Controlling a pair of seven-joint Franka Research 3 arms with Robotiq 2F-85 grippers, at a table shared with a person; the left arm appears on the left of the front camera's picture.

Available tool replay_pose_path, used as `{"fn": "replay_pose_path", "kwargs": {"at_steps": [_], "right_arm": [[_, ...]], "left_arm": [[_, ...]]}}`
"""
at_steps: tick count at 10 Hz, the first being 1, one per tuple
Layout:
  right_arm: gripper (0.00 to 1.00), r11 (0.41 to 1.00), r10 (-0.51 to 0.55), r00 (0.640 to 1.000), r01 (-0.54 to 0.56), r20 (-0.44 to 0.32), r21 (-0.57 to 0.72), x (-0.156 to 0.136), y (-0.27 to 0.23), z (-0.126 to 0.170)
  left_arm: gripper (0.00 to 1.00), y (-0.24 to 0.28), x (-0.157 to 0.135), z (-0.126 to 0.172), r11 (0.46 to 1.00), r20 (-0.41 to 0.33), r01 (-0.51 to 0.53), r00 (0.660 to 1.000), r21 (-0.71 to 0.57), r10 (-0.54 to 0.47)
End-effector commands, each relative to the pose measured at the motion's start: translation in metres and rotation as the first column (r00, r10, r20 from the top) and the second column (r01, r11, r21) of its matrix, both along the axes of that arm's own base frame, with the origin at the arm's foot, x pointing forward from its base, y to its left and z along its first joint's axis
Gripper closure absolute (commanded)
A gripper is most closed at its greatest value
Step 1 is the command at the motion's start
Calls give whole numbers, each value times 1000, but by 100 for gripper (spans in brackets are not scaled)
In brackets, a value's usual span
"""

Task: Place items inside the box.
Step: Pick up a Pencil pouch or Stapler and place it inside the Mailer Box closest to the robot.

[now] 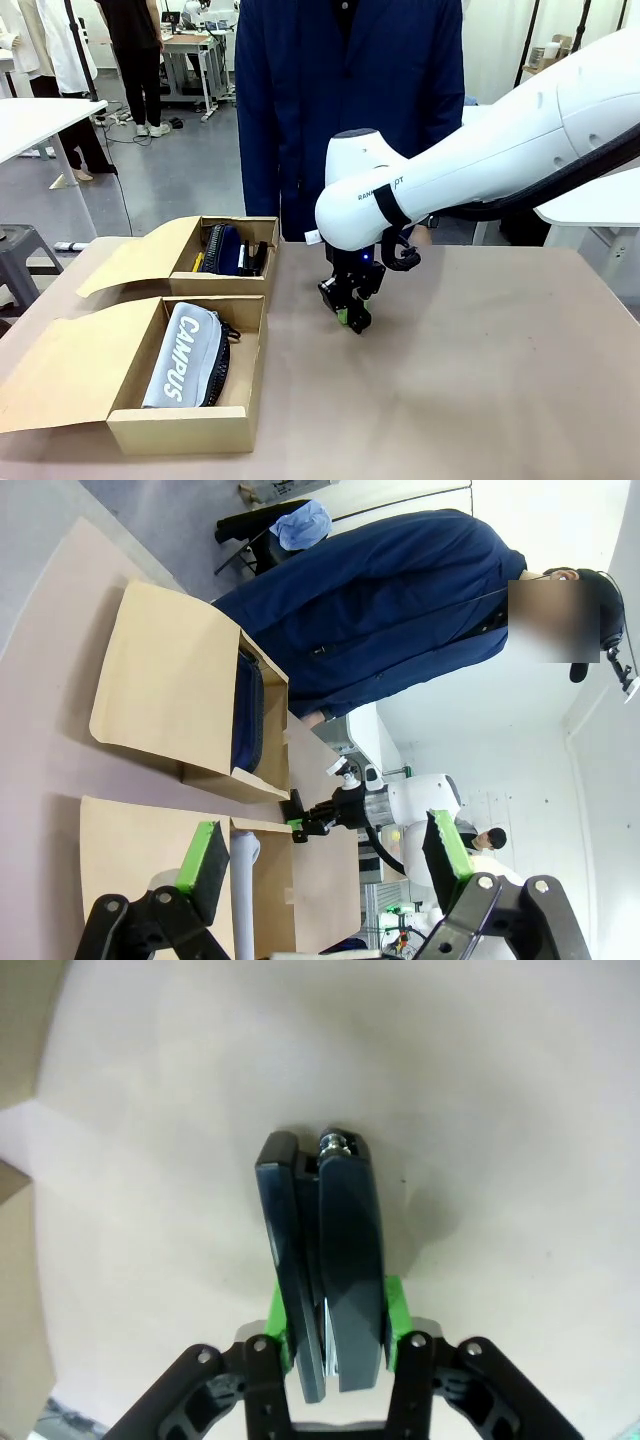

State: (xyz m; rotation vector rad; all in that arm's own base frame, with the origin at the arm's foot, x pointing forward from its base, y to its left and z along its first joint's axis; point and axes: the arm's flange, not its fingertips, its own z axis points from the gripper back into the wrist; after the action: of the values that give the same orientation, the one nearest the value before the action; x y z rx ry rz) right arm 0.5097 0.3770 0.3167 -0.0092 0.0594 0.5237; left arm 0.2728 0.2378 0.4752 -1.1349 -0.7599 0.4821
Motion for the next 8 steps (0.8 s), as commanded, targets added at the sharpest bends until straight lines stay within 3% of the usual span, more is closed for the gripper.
{"fn": "replay_pose_path", "kwargs": {"at_steps": [1, 2, 3, 4, 5, 6, 7, 8], "right_arm": [[100, 962, -270, 962, 269, 39, 38, -31, 5, 56], [78, 924, -380, 924, 379, 35, 48, -56, 7, 90], [78, 862, -507, 860, 506, -57, -34, -88, 1, 123], [78, 873, -488, 869, 487, -78, -34, -133, -10, 148], [78, 865, -502, 864, 499, -41, -58, -170, -22, 162], [78, 899, -437, 899, 437, 8, -25, -207, -34, 170], [78, 916, -400, 915, 401, 42, -20, -238, -48, 173], [78, 919, -388, 922, 385, 22, 82, -246, -62, 172]], "left_arm": [[0, -1, 0, 0, 1000, 34, -1, 999, -5, 1], [0, -1, 0, 0, 1000, 34, -1, 999, -5, 1], [0, -1, 0, 0, 1000, 34, -1, 999, -5, 1], [0, -1, 0, 0, 1000, 34, -1, 999, -5, 1], [0, -1, 0, 0, 1000, 34, -1, 999, -5, 1], [0, -1, 0, 0, 1000, 34, -1, 999, -5, 1], [0, -1, 0, 0, 1000, 34, -1, 999, -5, 1], [0, -1, 0, 0, 1000, 34, -1, 999, -5, 1]]}}
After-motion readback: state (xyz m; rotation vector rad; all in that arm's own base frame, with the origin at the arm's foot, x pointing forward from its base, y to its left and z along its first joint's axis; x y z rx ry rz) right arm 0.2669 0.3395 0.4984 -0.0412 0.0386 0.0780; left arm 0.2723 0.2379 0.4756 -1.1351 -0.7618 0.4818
